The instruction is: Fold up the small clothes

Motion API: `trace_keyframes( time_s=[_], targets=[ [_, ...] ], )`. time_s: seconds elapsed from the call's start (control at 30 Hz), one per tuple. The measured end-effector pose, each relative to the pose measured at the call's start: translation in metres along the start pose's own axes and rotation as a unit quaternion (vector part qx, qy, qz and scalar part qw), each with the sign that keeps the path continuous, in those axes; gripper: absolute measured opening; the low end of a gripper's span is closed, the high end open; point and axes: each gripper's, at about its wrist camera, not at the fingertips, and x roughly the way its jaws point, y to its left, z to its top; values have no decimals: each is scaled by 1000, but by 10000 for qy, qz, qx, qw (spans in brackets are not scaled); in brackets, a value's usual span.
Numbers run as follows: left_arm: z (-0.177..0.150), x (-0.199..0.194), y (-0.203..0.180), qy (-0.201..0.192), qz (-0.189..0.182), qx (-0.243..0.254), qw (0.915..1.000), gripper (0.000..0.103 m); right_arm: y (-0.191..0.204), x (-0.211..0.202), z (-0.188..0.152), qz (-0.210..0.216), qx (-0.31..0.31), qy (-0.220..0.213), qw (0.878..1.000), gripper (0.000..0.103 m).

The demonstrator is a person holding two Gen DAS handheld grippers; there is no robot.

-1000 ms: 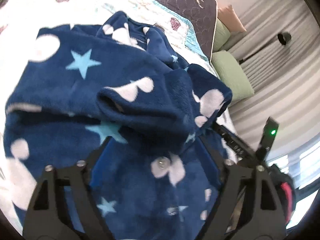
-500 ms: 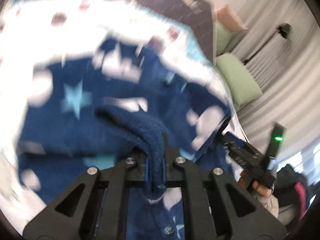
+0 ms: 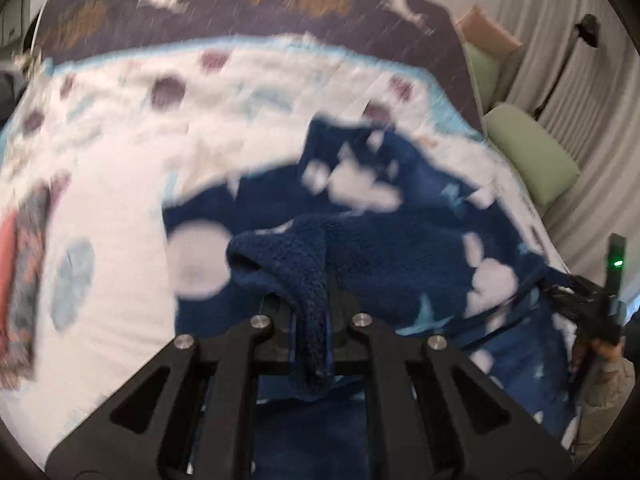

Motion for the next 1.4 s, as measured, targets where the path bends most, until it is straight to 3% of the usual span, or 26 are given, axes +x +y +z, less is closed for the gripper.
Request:
trace_keyframes(
  time_s=[0.07, 0.17, 0.27, 0.37, 0.43, 0.47, 0.5, 0.6, 0.7, 0.77, 0.9, 0.97, 1.0, 1.1, 1.2, 1.23, 1.27, 1.4],
  targets=[
    [-9, 10, 6, 133, -112, -192, 9997, 11, -3, 5, -5, 28, 69, 158, 9998, 51],
    [-11, 0, 5, 9, -210, -139, 9997, 11, -12, -2, -5, 230, 284, 159, 9992, 51],
    [1, -27, -1, -391, -421, 35, 9983, 12, -12, -19, -1, 192, 206, -4, 9996, 52],
    [9, -56, -9, -859, -582, 254, 9943, 16, -10, -42, 6, 433, 227, -383, 9981, 52],
    [7, -53, -8, -847, -473, 297, 9948, 35, -6, -49, 11, 608, 257, -524, 9964, 53],
    [5, -42, -5, -624, -325, 285, 9971, 52, -1, -48, 13, 704, 235, -535, 9958, 54],
    [-1, -24, 0, -299, -86, 243, 9992, 55, 3, -45, 14, 725, 180, -489, 9960, 54],
    [-17, 12, 21, 319, 280, -44, 9991, 54, 19, -23, 12, 602, -11, -184, 9980, 54],
    [-19, 14, 37, 241, -73, -548, 9982, 55, 22, -4, 3, 568, 48, 109, 9983, 55],
    [-12, 13, 37, 175, -93, -618, 9979, 55, 22, -3, -1, 557, 19, 89, 9984, 55],
    [1, 25, 24, 187, 268, -385, 9987, 53, 17, -10, 2, 585, 76, 37, 9983, 56],
    [2, 34, 19, 196, 236, -259, 9992, 37, 15, -20, 9, 705, 200, -206, 9971, 55],
    [1, 38, 14, 151, 373, -126, 9991, 36, 15, -24, 13, 791, 246, -309, 9961, 56],
    [-9, 49, 5, -5, 830, 286, 9961, 37, 26, -25, 21, 1095, 228, -355, 9931, 56],
    [-15, 42, -3, -163, 1005, 549, 9933, 37, 47, 12, 12, 889, -162, 406, 9951, 56],
    [-16, 34, -2, -150, 997, 571, 9933, 37, 48, 21, 5, 853, -197, 486, 9950, 55],
    [-16, 27, -1, -167, 965, 573, 9935, 37, 46, 16, 0, 886, -168, 269, 9956, 55],
    [-29, -20, 18, -415, 993, 439, 9932, 44, 34, -12, -4, 1059, -51, 145, 9943, 56]
  ],
)
